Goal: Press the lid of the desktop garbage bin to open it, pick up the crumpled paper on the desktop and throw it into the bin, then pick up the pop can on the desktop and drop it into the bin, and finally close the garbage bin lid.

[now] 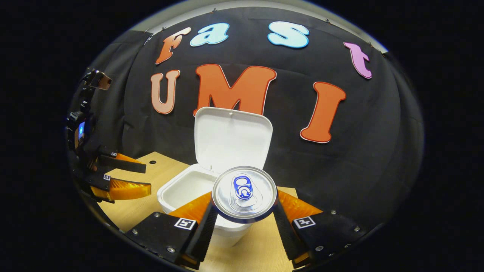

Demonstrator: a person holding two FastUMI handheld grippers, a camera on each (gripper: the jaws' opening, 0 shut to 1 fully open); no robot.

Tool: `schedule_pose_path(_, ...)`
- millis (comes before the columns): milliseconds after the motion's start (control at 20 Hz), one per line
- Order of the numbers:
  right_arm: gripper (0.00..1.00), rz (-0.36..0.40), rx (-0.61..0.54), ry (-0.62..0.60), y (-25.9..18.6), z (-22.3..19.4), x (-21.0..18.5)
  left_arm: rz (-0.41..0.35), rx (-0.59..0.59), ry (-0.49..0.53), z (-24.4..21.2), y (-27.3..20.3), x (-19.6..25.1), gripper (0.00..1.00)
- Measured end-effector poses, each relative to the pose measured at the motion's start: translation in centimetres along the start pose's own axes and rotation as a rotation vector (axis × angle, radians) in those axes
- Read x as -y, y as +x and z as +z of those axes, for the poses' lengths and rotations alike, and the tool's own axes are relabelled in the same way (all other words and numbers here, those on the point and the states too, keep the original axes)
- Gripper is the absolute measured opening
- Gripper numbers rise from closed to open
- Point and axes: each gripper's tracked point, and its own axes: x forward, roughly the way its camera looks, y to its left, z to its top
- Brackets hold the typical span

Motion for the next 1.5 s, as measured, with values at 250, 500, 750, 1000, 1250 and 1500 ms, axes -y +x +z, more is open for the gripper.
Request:
schedule_pose_path(250,0.78,0.024,-0.030,-0.021,1.1,-0.6,-1.1,0.064,0.015,-0.017,-0.4,-1.2,-2.2,0.98)
schedule_pose_path(500,0.78,0.037,-0.080,-0.022,1.6,-1.9,-1.6,0.114,0.002,-0.044,-1.7,-2.1,-3.9,0.98)
schedule_pose_path(750,0.79,0.034,-0.126,-0.040,1.9,-3.5,-2.0,0.138,-0.013,-0.056,-3.0,-2.5,-4.5,0.98)
schedule_pose_path(1000,0.79,0.034,-0.169,-0.048,2.3,-4.7,-2.6,0.170,-0.015,-0.077,-3.9,-3.1,-5.3,0.98)
schedule_pose_path(1250,0.78,0.022,-0.195,-0.043,2.9,-5.4,-2.5,0.200,-0.010,-0.105,-4.2,-3.9,-6.3,0.97)
schedule_pose_path(1500,0.80,0.017,-0.239,-0.027,3.8,-6.6,-2.6,0.230,-0.016,-0.121,-5.1,-4.7,-7.3,0.98)
